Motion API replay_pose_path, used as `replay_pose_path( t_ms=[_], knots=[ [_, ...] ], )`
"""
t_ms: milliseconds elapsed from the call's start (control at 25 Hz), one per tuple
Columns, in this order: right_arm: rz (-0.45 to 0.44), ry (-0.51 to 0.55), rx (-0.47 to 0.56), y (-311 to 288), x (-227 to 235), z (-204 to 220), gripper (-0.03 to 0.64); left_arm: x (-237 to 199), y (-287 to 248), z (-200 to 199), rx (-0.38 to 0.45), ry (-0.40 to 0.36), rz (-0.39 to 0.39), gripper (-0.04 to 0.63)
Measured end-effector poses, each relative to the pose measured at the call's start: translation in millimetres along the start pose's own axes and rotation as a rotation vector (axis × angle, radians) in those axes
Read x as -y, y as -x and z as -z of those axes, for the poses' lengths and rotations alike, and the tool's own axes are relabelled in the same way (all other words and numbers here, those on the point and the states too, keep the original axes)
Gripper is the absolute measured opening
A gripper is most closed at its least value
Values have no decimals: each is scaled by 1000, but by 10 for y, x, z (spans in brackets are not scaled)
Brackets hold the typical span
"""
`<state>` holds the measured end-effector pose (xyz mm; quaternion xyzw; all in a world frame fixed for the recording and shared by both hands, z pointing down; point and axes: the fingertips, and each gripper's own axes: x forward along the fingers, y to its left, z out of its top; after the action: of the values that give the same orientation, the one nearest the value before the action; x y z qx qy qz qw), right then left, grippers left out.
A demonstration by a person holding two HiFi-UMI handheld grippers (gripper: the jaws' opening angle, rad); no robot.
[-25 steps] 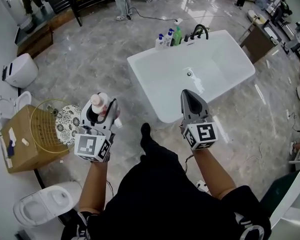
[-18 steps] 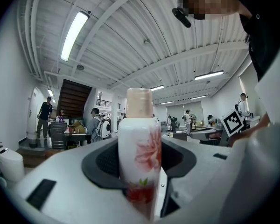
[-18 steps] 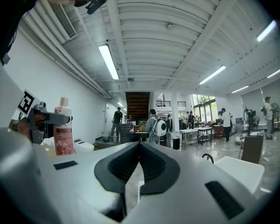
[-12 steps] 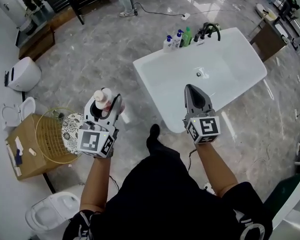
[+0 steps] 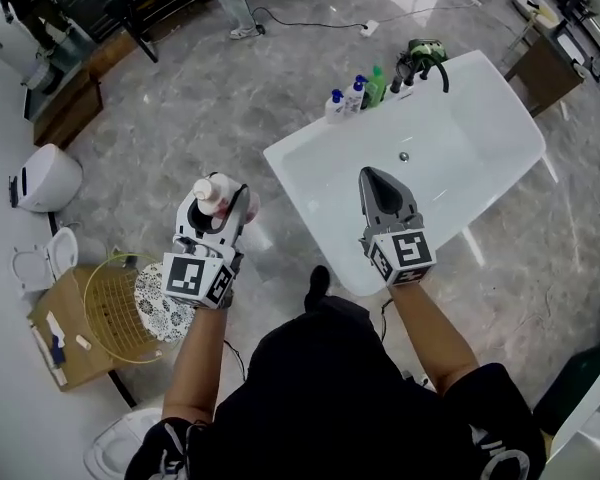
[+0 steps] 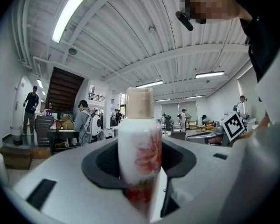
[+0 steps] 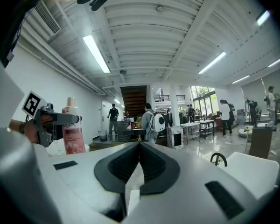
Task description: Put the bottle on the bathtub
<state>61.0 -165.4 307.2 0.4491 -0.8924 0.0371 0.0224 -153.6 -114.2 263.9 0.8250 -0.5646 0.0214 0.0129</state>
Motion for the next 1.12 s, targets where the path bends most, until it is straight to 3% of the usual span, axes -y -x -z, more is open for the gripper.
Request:
replay_pose_path(
  t_ms=[200, 400, 720, 1120],
  knots=[
    [-67, -30, -44, -485, 59, 244, 12, -240, -561, 222, -11, 5, -7, 218],
    [-168, -58, -61, -939, -108, 601, 12, -574, -1081, 776, -51, 13, -31, 216],
    [-205, -60, -76, -1535, -338, 1347, 12, -1138, -1709, 2063, -110, 20, -55, 216],
    [-215, -73, -160, -2069, -415, 2677, 12, -1538, -2403, 3610, -141, 40, -23, 216]
  ],
)
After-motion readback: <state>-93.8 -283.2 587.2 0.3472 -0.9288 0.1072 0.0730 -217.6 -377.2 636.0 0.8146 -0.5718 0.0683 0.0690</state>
